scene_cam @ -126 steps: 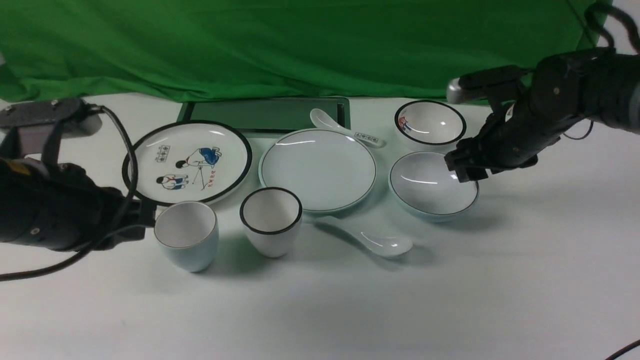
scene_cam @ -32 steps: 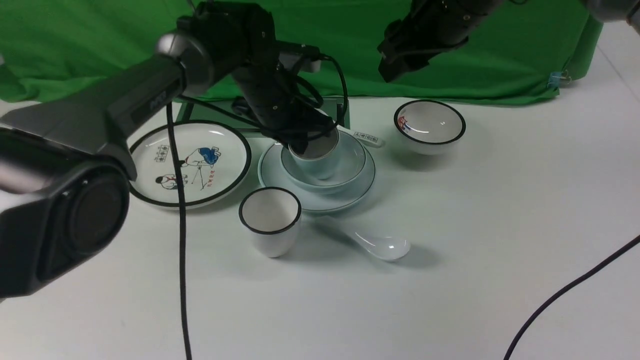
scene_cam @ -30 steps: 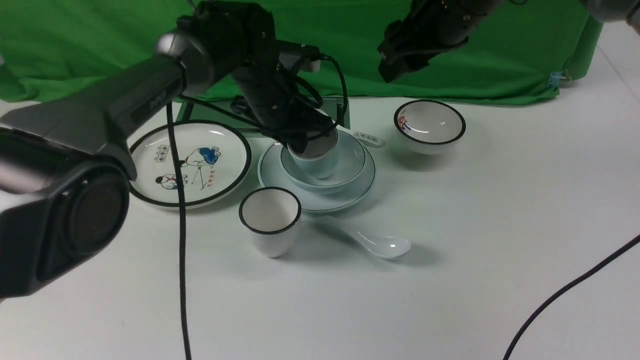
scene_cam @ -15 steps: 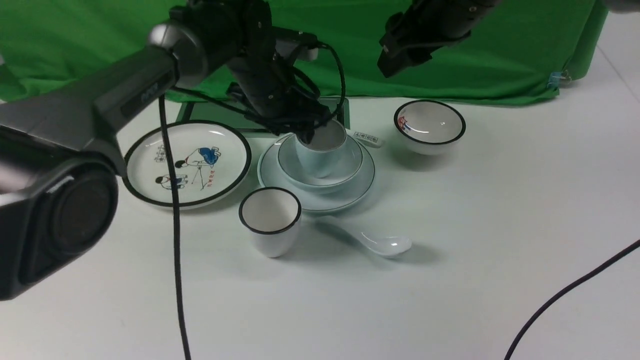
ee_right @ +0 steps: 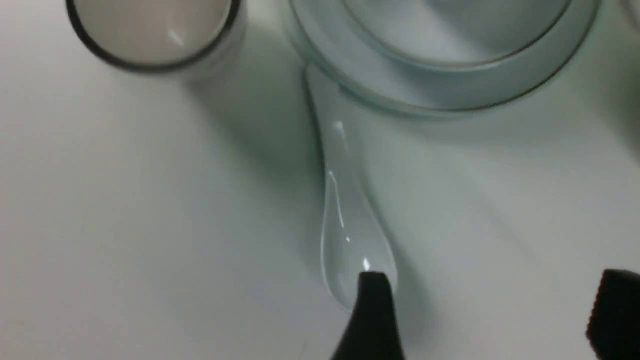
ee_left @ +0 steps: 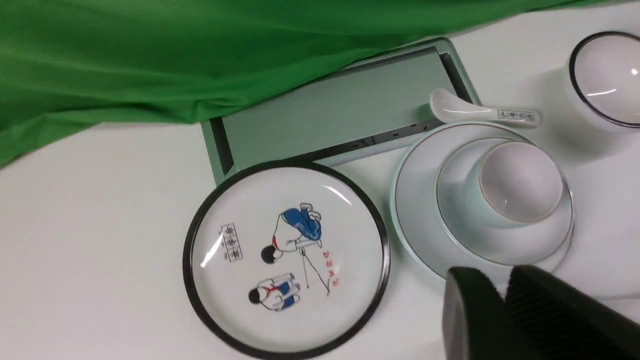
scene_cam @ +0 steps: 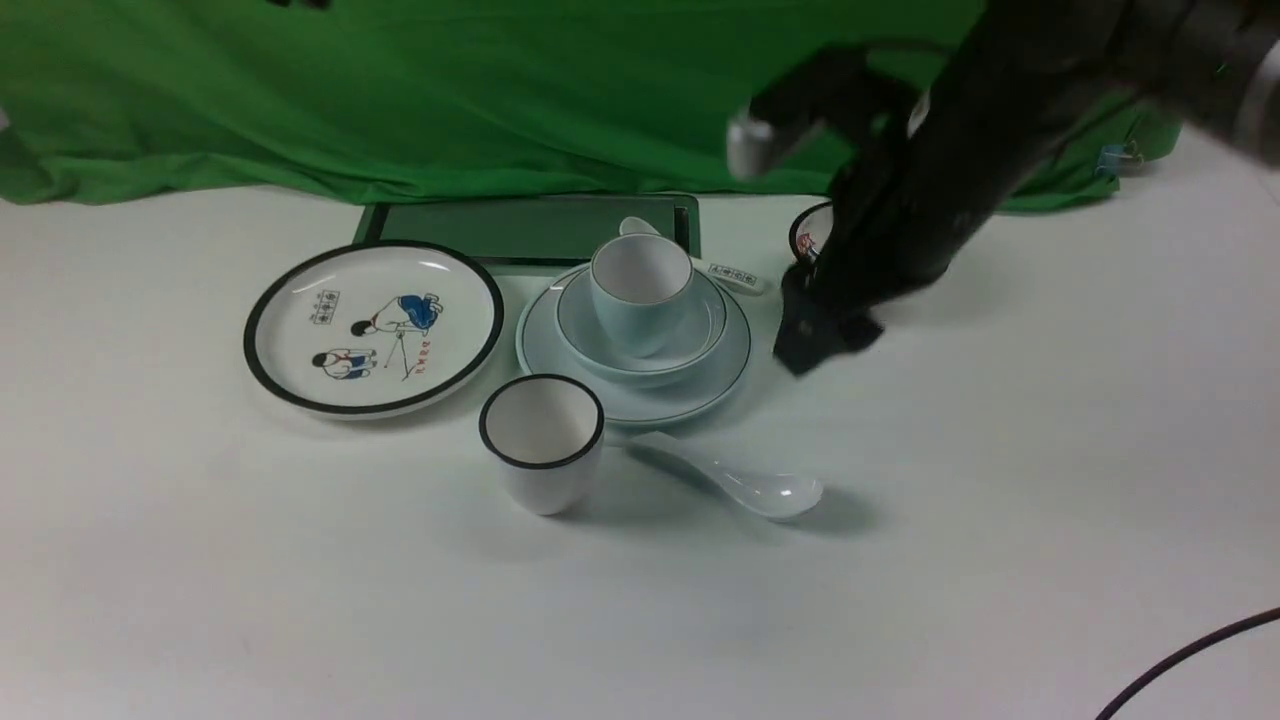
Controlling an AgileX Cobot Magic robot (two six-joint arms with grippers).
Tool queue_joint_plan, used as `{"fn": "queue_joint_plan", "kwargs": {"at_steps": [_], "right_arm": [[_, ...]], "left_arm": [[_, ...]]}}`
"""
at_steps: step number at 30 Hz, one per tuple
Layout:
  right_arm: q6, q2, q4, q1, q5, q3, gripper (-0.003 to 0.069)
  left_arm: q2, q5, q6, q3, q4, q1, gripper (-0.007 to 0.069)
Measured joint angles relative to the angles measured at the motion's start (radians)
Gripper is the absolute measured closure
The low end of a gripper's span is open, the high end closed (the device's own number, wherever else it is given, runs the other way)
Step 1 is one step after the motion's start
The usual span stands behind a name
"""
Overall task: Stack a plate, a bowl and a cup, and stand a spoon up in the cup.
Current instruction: Use the right arm to grab a blue soup spoon
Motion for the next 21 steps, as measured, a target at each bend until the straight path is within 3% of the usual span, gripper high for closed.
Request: {"fn": "queue_joint_plan", "kwargs": {"at_steps": [2, 8, 16, 21], "right_arm": [[-0.007, 0.049, -0.001, 0.023, -0.066, 0.052, 0.0091], [-0.019, 0.156, -0.003, 0.075, -0.189, 0.028, 0.0091], [-0.018, 0.257, -0.050, 0.099, -0.229, -0.014, 0.0105], [-0.015, 0.269, -0.061, 0.100, -0.220, -0.019, 0.0267]], "left_arm": [[-0.151, -0.085, 0.007, 0.183, -0.023, 0.023, 0.0645], [-0.460, -0.218, 0.009, 0.605, -0.018, 0.045, 0.0659], [-0.708, -0.283, 0.006, 0.928, -0.016, 0.045, 0.0659], [-0.758, -0.330, 0.006, 1.029, 0.015, 0.045, 0.0659]]}}
